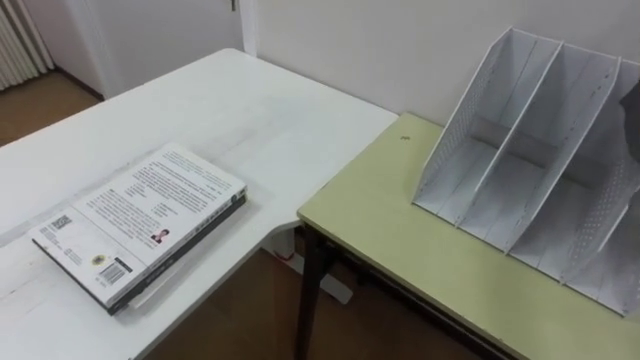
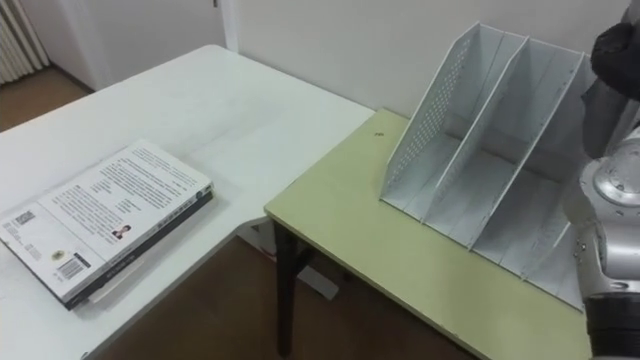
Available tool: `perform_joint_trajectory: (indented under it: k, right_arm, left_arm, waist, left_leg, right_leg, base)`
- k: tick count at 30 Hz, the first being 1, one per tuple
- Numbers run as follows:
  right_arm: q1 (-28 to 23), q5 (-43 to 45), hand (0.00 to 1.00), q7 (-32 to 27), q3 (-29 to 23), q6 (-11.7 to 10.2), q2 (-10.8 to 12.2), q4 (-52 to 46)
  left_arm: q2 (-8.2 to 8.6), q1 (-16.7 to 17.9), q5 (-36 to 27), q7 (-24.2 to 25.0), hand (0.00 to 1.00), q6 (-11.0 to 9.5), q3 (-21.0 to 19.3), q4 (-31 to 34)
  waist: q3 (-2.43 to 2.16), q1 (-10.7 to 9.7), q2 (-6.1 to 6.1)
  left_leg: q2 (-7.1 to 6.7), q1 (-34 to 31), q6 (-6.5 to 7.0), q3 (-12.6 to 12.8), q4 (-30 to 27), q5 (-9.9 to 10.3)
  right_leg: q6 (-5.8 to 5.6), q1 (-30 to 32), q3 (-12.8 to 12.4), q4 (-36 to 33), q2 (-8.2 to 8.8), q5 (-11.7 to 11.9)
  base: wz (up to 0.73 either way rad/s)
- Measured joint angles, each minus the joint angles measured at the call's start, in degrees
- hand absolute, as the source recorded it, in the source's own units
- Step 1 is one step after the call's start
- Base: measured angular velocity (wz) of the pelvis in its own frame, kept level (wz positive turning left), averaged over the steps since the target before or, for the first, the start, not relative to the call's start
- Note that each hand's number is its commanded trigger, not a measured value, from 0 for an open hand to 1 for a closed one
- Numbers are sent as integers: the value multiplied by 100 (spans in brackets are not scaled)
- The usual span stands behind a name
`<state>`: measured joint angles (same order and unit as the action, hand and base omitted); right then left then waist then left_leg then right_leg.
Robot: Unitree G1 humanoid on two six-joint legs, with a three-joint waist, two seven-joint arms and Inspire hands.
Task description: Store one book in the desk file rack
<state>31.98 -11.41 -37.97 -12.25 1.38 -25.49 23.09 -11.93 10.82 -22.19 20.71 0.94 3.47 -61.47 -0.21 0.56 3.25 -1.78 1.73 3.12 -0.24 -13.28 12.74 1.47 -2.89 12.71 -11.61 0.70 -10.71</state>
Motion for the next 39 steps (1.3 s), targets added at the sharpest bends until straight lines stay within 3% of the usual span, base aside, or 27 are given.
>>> perform_joint_trajectory:
  k: [9, 12, 19, 20, 21, 22, 23, 24, 28, 33, 39]
  right_arm:
    - [-3, -171, 100, 269, 210, 24, 0, 817]
    - [-4, -189, 100, 323, 213, 119, -1, 864]
    - [-4, -204, 100, 351, 217, 118, 0, 999]
    - [-5, -204, 87, 339, 217, 116, 0, 1008]
    - [-5, -204, 62, 306, 218, 114, 0, 1015]
    - [-5, -204, 11, 286, 218, 112, 0, 1021]
    - [-5, -203, 4, 234, 217, 106, 0, 1031]
    - [-5, -200, 0, 197, 216, 97, 0, 1044]
    - [-31, -199, 0, 110, 216, 47, 0, 1047]
    - [-113, -178, 0, 102, 217, -89, 1, 1047]
    - [-132, -147, 0, 104, 246, -154, 6, 1052]
  left_arm:
    - [-11, 22, 49, -55, 0, 115, -4, 137]
    - [-16, 21, 44, -55, 0, 158, -6, 140]
    - [-22, 21, 47, -56, 0, 161, -4, 137]
    - [-22, 21, 44, -53, 0, 161, -4, 137]
    - [-23, 21, 43, -52, 0, 161, -4, 137]
    - [-23, 21, 43, -50, 0, 161, -4, 137]
    - [-23, 19, 44, -50, 0, 161, -5, 138]
    - [-23, 18, 44, -50, 0, 161, -7, 138]
    - [-26, 17, 46, -50, 0, 169, -9, 142]
    - [-28, 12, 45, -60, 0, 265, -9, 141]
    - [-29, 40, 38, -166, 0, 265, -30, 141]
  waist:
    - [-8, 6, -29]
    - [-11, 4, -34]
    - [-9, 10, -30]
    - [-10, 14, -30]
    - [-10, 23, -30]
    - [-10, 28, -30]
    - [-10, 38, -31]
    - [-10, 45, -31]
    - [-14, 49, -39]
    - [-51, 60, -110]
    - [-31, 109, -149]
  left_leg:
    - [2, 1, -1, 3, 1, -2]
    - [2, 3, -4, 4, 1, -5]
    - [0, 40, -3, 5, 21, -7]
    - [0, 40, -3, 4, 20, -7]
    - [0, 40, -3, 4, 20, -7]
    - [0, 40, -3, 4, 20, -7]
    - [1, 40, -3, 4, 19, -7]
    - [1, 39, -3, 3, 19, -7]
    - [1, 30, -3, -1, 17, -6]
    - [-1, 39, -2, 1, 17, -7]
    - [0, 90, -2, -1, 76, -7]
  right_leg:
    - [0, 2, -20, 1, 0, 1]
    - [1, 1, -18, -3, -1, 1]
    - [1, -20, 0, -4, 2, 1]
    - [1, -20, 0, -3, 2, 2]
    - [1, -21, 2, -3, 3, 3]
    - [2, -20, 2, -3, 3, 3]
    - [2, -19, 3, -3, 3, 3]
    - [2, -19, 3, -2, 4, 3]
    - [0, -21, 20, -1, 8, 5]
    - [-5, -30, 19, -3, 13, 13]
    - [-3, -99, 24, -1, 12, 15]
  base:
    - [0]
    - [0]
    - [0]
    - [0]
    - [0]
    - [0]
    - [0]
    - [0]
    - [0]
    - [0]
    - [0]
